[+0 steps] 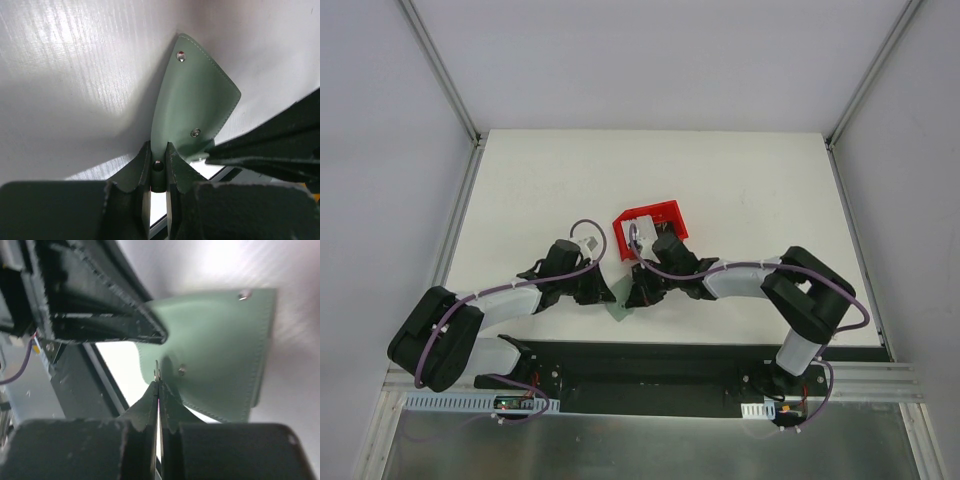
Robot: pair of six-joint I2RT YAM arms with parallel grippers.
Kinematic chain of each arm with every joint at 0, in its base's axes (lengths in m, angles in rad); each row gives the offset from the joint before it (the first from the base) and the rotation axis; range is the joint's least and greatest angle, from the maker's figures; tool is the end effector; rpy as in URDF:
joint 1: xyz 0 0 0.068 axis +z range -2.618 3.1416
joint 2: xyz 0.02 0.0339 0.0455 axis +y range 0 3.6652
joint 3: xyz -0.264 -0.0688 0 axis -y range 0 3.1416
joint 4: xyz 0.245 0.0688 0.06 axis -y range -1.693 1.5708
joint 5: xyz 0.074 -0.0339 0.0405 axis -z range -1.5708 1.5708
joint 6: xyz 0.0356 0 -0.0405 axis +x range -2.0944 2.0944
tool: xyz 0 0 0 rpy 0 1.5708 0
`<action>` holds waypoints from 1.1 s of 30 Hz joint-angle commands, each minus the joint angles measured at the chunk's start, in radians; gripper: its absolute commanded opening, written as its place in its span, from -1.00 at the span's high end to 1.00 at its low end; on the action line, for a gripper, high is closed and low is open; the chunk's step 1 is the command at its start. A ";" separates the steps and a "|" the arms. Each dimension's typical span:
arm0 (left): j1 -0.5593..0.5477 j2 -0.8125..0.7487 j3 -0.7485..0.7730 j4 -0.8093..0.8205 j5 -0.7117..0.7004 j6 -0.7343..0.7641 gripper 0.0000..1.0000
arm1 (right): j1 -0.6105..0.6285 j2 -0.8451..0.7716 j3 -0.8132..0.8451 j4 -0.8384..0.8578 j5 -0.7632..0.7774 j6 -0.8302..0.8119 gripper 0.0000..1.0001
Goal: Put the credit cards into the card holder
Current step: Open the card holder at the center of the board.
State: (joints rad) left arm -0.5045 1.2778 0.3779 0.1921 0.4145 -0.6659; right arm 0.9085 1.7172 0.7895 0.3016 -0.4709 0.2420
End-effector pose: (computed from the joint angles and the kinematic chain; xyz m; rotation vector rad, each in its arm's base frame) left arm 0.1892 -0.1208 0.1424 0.0387 2.4465 -1.0463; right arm 0.1958 0.2774 0.1526 -1.0399 2.1244 1.1252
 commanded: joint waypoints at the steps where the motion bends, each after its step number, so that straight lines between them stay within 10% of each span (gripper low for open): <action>1: -0.008 -0.003 0.012 0.003 -0.127 -0.064 1.00 | 0.035 -0.013 -0.009 0.091 -0.241 -0.026 0.99; 8: -0.008 -0.023 0.012 -0.037 -0.174 -0.083 1.00 | 0.033 -0.060 -0.044 -0.042 -0.258 -0.107 0.95; 14: -0.008 -0.118 -0.040 -0.034 -0.187 -0.104 1.00 | 0.013 -0.122 -0.113 -0.177 -0.140 -0.124 0.32; 33: -0.114 -0.390 -0.096 -0.054 -0.293 -0.152 1.00 | 0.006 -0.167 0.029 -0.177 0.215 0.381 -0.33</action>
State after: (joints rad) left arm -0.5896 0.8963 0.2634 0.1356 0.1722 -0.8051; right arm 0.9077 1.5166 0.7319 0.1150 -0.3164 0.4797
